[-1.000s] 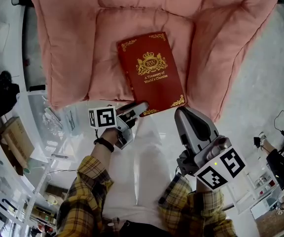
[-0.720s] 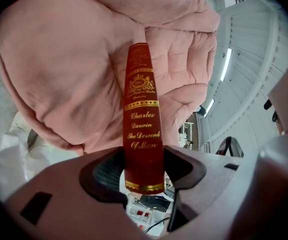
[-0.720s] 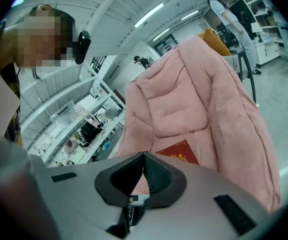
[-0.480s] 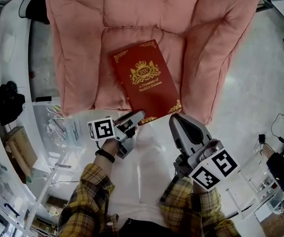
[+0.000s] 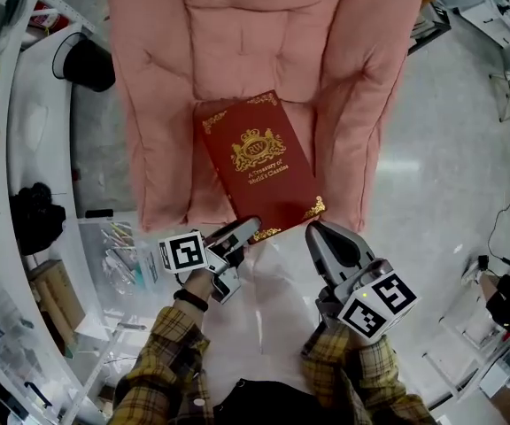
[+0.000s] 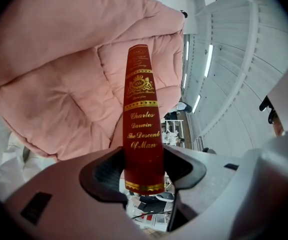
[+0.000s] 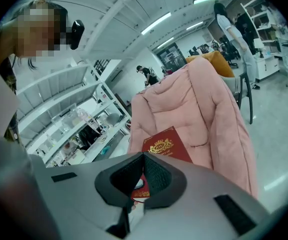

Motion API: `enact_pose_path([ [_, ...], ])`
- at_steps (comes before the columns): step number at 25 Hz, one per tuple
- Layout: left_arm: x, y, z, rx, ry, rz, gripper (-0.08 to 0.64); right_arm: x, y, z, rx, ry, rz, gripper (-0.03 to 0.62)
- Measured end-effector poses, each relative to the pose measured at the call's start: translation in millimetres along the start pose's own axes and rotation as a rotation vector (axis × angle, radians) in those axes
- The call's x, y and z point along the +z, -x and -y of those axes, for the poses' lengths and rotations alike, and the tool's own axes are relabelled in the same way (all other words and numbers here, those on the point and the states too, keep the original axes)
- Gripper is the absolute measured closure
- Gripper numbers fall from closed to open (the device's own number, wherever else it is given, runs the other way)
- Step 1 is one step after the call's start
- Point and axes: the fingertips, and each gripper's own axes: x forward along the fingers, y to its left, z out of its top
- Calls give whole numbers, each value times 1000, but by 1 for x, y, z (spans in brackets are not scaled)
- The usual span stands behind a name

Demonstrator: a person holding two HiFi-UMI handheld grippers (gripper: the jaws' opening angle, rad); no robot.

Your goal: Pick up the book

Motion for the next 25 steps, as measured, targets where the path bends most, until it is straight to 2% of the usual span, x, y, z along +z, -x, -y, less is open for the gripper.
enact_pose_path([
  [1,2,0,7,-10,-6,1,314,2,3,1,-2,5,14,575],
  [4,2,10,18,-2,-93,-21,314,2,15,-3,-5,14,52,575],
  [10,-3,29,73,-74,-30,-2,314,17,34,-27,9,48,79,575],
  [12,-2,34,88,-83,-48,1,314,25,38,-34,19,64,90,575],
  [15,-3,41,105,-80,-114,3,314,35,45,-43,32,89,107,575],
  [18,-9,49,126,-99,-81,32,314,41,53,-50,48,112,112,575],
  [25,-8,71,163,-98,-120,97,314,45,76,-60,58,147,126,575],
])
